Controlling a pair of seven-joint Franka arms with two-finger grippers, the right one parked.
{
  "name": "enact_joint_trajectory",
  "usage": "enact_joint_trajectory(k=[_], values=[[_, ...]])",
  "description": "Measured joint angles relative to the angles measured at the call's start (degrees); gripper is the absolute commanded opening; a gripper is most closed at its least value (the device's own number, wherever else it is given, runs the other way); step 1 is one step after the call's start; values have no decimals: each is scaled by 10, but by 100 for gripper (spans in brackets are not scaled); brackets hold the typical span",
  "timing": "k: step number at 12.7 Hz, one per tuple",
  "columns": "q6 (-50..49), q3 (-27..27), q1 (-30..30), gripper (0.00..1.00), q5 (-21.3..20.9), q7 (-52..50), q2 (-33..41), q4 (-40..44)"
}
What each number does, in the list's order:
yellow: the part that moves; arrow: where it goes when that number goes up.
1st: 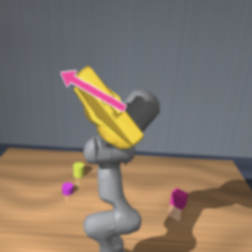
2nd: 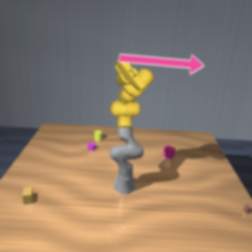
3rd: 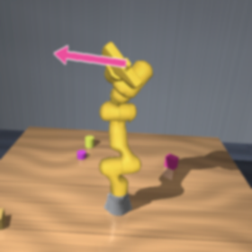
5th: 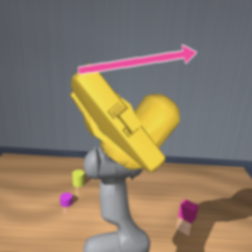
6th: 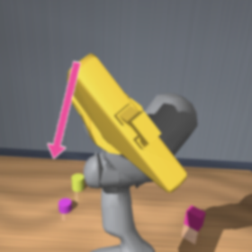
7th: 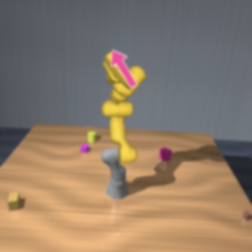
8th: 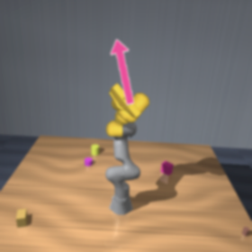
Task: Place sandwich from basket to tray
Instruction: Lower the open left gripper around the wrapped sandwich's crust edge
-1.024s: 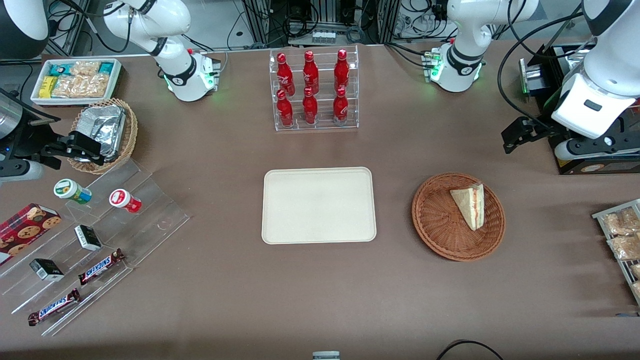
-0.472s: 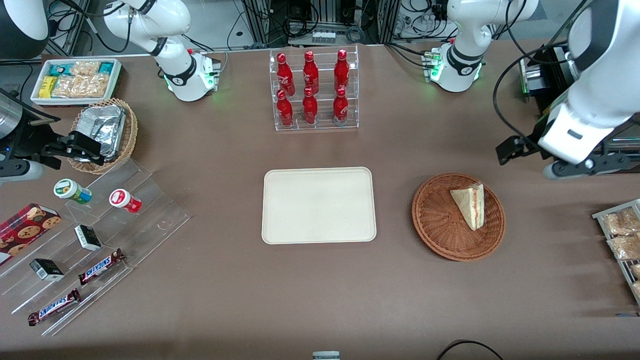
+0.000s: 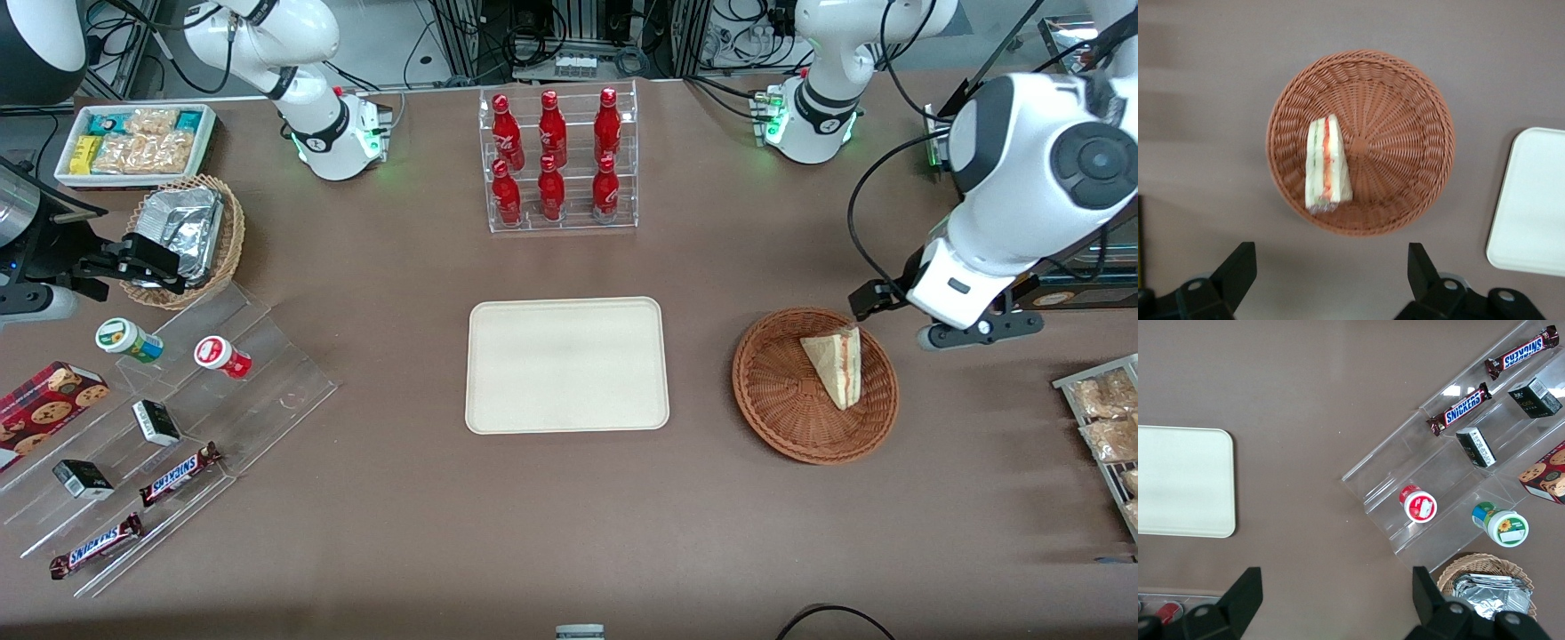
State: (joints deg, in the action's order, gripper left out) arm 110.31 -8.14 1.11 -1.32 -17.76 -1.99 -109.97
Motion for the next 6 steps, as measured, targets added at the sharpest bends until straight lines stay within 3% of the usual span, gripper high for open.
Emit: enact_joint_trajectory(k=[6], values=[[131, 2, -21, 100, 18, -15, -14, -102]])
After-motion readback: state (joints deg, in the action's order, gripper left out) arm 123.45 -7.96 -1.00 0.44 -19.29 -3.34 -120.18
